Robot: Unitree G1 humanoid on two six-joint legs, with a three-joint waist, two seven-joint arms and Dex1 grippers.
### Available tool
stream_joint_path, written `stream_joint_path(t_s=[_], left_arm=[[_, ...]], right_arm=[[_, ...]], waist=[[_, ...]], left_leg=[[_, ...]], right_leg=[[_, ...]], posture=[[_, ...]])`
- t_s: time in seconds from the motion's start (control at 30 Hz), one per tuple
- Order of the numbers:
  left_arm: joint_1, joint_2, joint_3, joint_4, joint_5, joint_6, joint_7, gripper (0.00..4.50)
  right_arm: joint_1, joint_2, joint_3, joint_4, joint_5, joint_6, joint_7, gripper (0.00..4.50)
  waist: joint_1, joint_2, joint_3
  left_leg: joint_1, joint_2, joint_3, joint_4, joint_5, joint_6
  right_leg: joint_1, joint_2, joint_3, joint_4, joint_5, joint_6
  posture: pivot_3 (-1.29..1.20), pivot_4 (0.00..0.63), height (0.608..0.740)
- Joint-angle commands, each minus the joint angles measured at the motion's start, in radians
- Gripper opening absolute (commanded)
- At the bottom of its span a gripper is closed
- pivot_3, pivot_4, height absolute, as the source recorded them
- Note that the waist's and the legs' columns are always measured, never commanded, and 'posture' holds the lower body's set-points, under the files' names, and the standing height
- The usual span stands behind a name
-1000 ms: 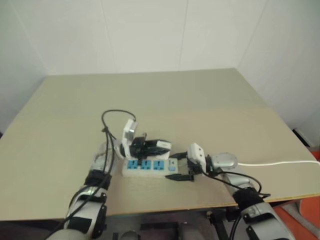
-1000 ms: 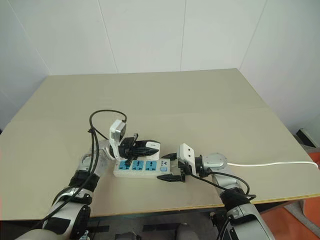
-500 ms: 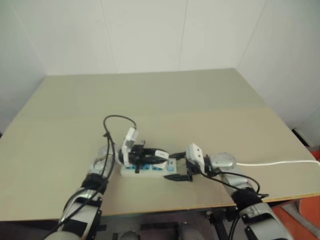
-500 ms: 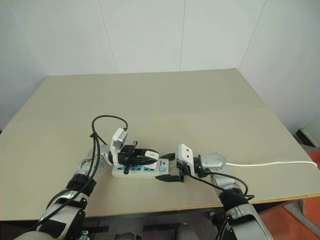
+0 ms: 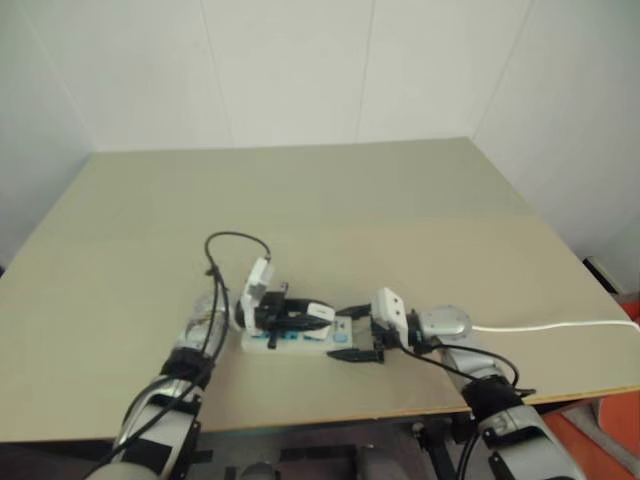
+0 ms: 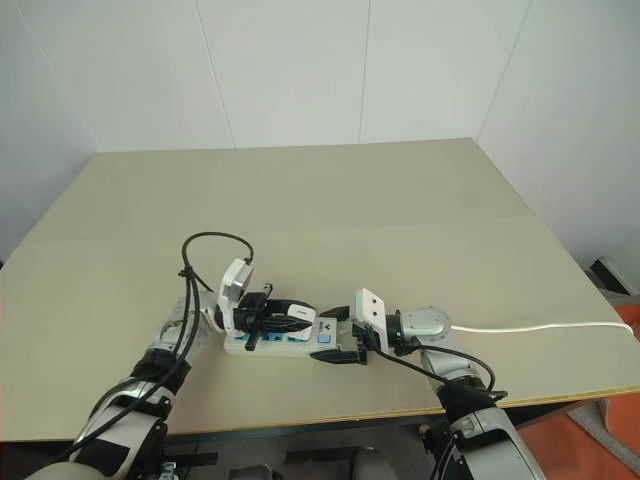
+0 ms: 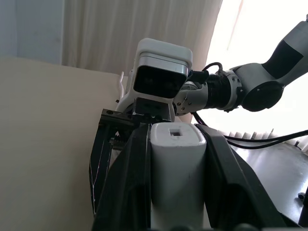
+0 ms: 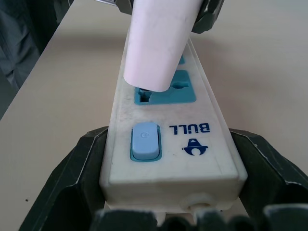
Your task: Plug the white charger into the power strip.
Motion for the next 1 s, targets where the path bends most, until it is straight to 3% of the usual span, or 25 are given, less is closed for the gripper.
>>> stream_joint_path(t_s=[0.03, 0.5, 1.0], left_arm=[[0.002, 0.0, 0.008, -0.015, 0.005, 0.005, -0.003, 1.02], [0.045, 0.039, -0.011, -0.016, 0.047, -0.071, -0.003, 1.02], [0.044, 0.171, 0.013, -0.024, 0.009, -0.092, -0.003, 1.02]], right_arm=[[-0.001, 0.011, 0.026, 0.001, -0.022, -0.009, -0.01, 3.44], [0.003, 0.007, 0.025, 0.007, -0.028, -0.02, -0.015, 3.44], [-0.013, 0.011, 0.049, 0.056, -0.035, -0.054, -0.032, 3.44]], waist=[[0.0, 0.0, 0.0], [-0.001, 0.0, -0.001], [-0.004, 0.0, -0.001]], left_leg=[[0.0, 0.0, 0.0, 0.0, 0.0, 0.0], [0.001, 0.001, 0.0, 0.0, 0.0, 0.0], [0.002, 0.01, 0.0, -0.001, 0.0, 0.0]], right_leg=[[0.0, 0.0, 0.0, 0.0, 0.0, 0.0], [0.001, 0.001, 0.0, 0.0, 0.0, 0.0], [0.0, 0.01, 0.0, 0.0, 0.001, -0.003]], posture=[[0.0, 0.15, 0.74], [0.0, 0.15, 0.74], [0.0, 0.15, 0.74]])
